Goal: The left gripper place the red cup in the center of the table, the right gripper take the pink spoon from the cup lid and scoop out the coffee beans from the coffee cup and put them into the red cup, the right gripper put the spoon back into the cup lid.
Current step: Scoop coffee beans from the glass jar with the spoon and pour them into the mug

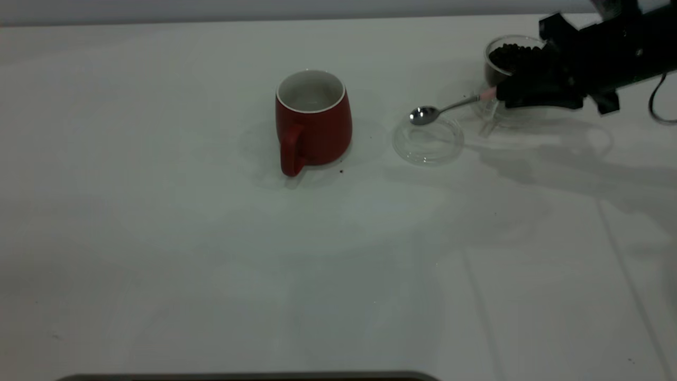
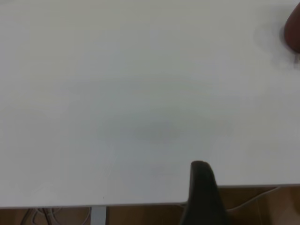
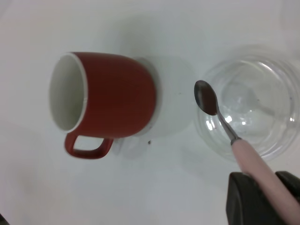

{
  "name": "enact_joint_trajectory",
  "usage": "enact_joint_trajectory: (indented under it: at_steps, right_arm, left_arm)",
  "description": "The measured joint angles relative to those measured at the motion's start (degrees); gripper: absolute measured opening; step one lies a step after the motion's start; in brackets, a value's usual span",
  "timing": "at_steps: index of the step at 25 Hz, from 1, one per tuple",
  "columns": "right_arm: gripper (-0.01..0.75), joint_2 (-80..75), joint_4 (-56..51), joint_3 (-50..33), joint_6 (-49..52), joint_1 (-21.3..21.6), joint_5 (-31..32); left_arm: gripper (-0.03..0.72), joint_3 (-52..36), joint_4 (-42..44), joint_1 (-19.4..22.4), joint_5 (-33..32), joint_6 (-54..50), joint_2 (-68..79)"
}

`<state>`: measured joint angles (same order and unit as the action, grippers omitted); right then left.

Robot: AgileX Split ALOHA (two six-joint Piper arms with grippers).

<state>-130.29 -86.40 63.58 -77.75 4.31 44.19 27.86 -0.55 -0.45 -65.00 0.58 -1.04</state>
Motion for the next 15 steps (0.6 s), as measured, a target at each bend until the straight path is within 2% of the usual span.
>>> enact_joint_trajectory:
  at_steps: [5, 8, 11, 15]
  right_arm:
    - [0.113, 7.3, 5.3, 0.0, 2.9, 0.1, -0.1]
    - [0.113, 12.2, 6.8, 0.0, 4.7, 0.5, -3.1]
    - [0.113, 15.4, 8.1, 0.0, 5.6, 2.1, -6.1]
    - [0.113, 14.9, 13.1, 0.9, 9.5, 5.4, -6.5]
  left_arm:
    - [0.569, 0.0, 0.0, 0.0, 0.0, 0.0, 0.0]
    - [0.569, 0.0, 0.0, 0.0, 0.0, 0.0, 0.0]
    - [0.569, 0.0, 0.0, 0.0, 0.0, 0.0, 0.0]
    - [0.569, 0.0, 0.0, 0.0, 0.0, 0.0, 0.0]
